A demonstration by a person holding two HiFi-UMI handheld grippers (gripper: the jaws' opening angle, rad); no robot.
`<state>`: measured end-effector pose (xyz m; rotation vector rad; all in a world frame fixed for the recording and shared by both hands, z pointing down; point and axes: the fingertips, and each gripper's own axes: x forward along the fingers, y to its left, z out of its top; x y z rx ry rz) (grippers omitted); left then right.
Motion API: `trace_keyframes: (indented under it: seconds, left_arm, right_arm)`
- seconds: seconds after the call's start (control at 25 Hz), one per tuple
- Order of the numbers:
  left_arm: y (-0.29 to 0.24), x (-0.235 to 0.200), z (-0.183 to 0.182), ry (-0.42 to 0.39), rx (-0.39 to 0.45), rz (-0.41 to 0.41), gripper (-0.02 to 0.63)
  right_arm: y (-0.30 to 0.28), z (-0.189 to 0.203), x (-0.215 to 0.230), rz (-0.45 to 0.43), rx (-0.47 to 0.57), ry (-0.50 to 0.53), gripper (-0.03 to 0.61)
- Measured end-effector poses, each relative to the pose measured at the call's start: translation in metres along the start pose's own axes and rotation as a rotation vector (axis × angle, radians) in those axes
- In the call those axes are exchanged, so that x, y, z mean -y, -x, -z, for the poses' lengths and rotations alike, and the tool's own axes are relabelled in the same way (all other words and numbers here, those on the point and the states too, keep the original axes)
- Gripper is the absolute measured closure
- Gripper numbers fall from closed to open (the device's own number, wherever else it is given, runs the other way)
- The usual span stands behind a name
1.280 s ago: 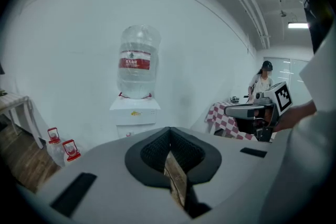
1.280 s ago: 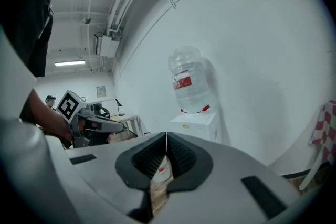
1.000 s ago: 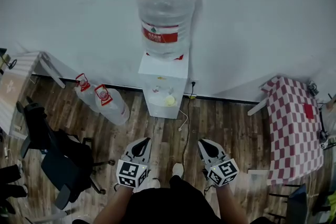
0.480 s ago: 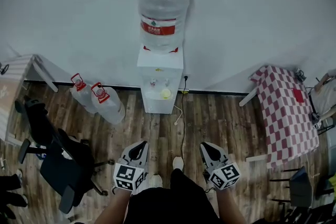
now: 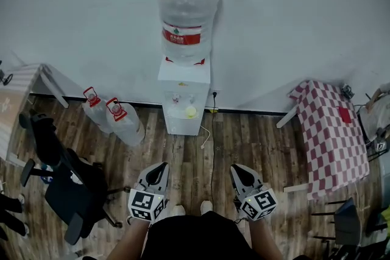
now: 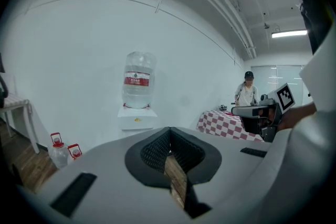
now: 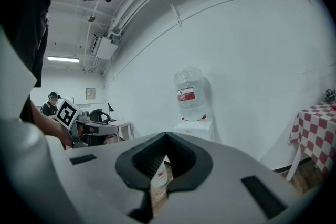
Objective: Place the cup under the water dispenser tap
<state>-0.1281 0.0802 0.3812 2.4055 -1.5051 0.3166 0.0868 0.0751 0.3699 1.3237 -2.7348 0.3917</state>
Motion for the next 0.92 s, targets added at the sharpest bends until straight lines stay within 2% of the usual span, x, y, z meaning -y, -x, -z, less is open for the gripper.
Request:
trace_keyframes:
  seconds: [0.36,0.92]
  left_arm:
    - [-0.021,0.017,-0.007,0.034,0.0,-0.052,0.6]
    - [-0.043,0.038,-0.005,-0.015,-0.038,-0.064,0.6]
  right_arm:
    - [0.001,-0.02,0.04,-0.033,0.002,0.019,0.557]
    - [0.001,-0.009,0.062,-0.061,-0.015,0.007,0.557]
